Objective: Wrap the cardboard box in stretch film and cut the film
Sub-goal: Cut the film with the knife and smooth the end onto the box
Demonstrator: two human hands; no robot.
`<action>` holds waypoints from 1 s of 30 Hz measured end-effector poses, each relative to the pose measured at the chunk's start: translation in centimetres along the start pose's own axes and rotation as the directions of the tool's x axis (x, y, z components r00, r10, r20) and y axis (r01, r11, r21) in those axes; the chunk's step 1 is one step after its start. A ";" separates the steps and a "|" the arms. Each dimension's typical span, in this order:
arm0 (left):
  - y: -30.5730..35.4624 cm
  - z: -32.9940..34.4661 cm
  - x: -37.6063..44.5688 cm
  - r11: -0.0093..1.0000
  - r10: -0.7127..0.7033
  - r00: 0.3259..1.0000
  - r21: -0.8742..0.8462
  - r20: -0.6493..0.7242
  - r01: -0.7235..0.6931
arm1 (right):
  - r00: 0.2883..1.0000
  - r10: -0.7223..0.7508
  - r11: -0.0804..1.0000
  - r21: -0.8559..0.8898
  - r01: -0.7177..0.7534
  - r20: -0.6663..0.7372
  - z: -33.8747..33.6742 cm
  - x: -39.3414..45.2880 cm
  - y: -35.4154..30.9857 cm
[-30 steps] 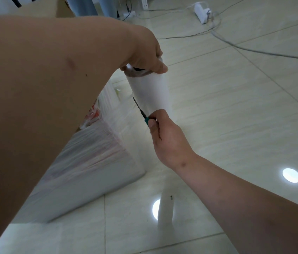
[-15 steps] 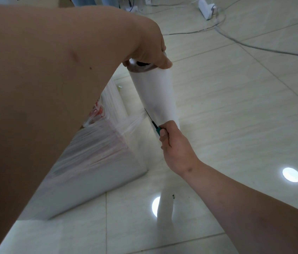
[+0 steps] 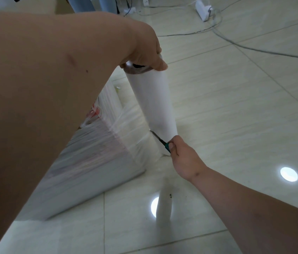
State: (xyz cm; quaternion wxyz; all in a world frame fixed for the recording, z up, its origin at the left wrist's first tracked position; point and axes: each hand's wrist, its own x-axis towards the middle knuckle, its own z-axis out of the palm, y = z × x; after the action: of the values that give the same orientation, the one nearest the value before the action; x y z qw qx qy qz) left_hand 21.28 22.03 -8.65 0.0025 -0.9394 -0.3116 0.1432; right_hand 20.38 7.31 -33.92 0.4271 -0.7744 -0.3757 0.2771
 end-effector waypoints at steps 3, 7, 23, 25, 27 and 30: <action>0.0 0.1 -0.1 1.000 -0.004 1.000 0.002 -0.004 0.004 | 0.997 0.052 0.999 -0.010 -0.051 0.054 -0.7 0.5 0.2; 0.0 0.2 -0.3 1.000 -0.006 1.000 0.027 -0.013 0.006 | 0.979 0.160 0.986 0.022 -0.164 0.124 -1.3 0.2 1.8; 0.6 0.4 -0.2 0.998 -0.030 0.999 0.050 -0.023 0.031 | 0.888 -0.362 0.922 0.029 0.386 -0.282 -2.7 0.4 -8.1; 0.7 0.4 -0.4 0.998 -0.023 0.999 0.063 -0.025 0.025 | 0.890 -0.354 0.929 0.000 0.370 -0.286 -1.9 1.2 -8.5; 0.7 0.3 -0.5 0.998 -0.016 0.999 0.055 -0.035 0.018 | 0.902 -0.320 0.947 -0.072 0.312 -0.292 -1.1 1.6 -8.0; 0.5 0.5 -0.6 0.998 -0.008 0.999 0.057 -0.037 0.011 | 0.938 -0.210 0.978 -0.079 0.195 -0.277 -0.3 1.4 -6.1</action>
State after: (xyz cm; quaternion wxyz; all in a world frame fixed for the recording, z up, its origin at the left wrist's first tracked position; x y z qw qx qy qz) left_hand 20.97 21.27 -9.03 0.0356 -0.9399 -0.3118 0.1346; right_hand 19.25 10.48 -28.65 0.4831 -0.7739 -0.3951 0.1079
